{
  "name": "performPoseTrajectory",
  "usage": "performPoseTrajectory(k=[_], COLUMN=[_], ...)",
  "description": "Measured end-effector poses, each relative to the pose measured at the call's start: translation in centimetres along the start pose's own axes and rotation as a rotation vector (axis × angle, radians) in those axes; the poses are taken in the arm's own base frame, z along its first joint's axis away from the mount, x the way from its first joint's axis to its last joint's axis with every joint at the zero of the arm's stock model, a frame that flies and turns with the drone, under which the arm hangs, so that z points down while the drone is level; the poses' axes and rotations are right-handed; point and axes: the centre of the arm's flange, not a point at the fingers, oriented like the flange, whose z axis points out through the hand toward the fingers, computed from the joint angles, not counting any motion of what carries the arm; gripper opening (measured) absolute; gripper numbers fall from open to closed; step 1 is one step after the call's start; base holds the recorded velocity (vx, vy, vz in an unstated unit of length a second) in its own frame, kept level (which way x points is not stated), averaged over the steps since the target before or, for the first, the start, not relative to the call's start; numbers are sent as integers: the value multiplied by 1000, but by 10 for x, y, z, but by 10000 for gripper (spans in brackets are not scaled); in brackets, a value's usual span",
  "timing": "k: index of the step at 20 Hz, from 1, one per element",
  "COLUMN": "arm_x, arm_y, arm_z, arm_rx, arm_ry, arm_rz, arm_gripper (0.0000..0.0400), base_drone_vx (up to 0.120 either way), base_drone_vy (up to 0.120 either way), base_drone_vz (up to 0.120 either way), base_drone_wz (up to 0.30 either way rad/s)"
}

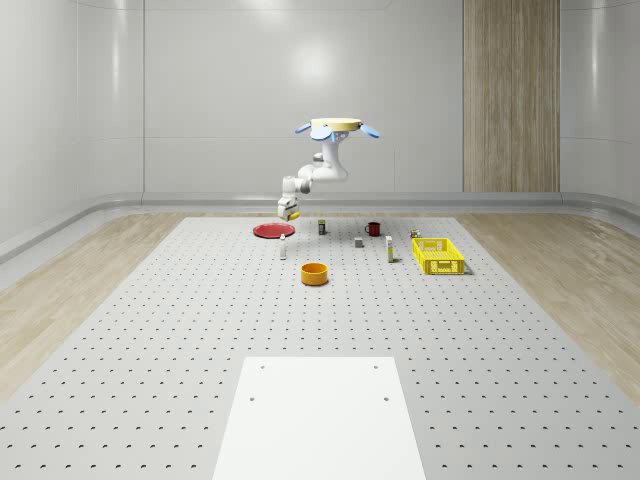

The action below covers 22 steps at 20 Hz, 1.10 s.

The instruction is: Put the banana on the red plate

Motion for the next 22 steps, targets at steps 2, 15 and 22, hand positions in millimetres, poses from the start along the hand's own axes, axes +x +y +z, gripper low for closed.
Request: performPoseTrajectory(k=[2,15,22], arm_x=[0,0,0], arm_y=[0,0,0], arm_z=[0,0,0], arm_rx=[1,4,5], arm_ry=[0,4,6], arm_rz=[-61,-453,-663], arm_gripper=[193,193,193], base_drone_vx=[0,0,0], base_drone_vy=[0,0,0], base_drone_vz=[0,0,0], base_drone_wz=[-300,-300,-300])
